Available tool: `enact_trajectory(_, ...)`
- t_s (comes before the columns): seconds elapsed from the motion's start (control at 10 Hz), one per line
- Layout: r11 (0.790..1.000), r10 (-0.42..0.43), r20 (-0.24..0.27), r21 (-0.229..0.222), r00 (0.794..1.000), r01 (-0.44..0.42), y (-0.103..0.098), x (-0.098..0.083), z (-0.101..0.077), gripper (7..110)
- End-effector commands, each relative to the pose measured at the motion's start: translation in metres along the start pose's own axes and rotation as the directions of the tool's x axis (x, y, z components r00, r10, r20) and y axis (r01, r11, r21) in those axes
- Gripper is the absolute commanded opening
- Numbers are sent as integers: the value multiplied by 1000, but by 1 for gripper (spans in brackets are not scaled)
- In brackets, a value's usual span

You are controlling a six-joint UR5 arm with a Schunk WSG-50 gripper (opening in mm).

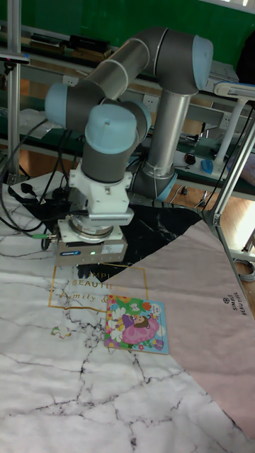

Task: Assemble one piece of a puzzle

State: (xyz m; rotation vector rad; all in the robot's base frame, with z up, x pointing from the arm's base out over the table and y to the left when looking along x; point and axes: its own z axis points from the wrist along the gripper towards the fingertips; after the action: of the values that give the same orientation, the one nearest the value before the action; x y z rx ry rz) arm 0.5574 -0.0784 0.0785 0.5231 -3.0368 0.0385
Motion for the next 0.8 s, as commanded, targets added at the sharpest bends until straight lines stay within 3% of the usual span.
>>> enact_trajectory(0.0, 998, -36, 100, 51, 994, 31, -25, -16, 15, 7)
enact_trajectory(0.1, 997, -75, 138, 17, 988, 73, -15, -29, 21, 7)
enact_trajectory(0.2, 995, -102, 150, 19, 983, 100, -15, -35, 26, 22)
enact_trajectory(0.5, 991, -130, 119, 46, 984, 125, -23, -30, 31, 22)
enact_trajectory(0.7, 983, -180, 168, 49, 969, 175, -30, -52, 37, 22)
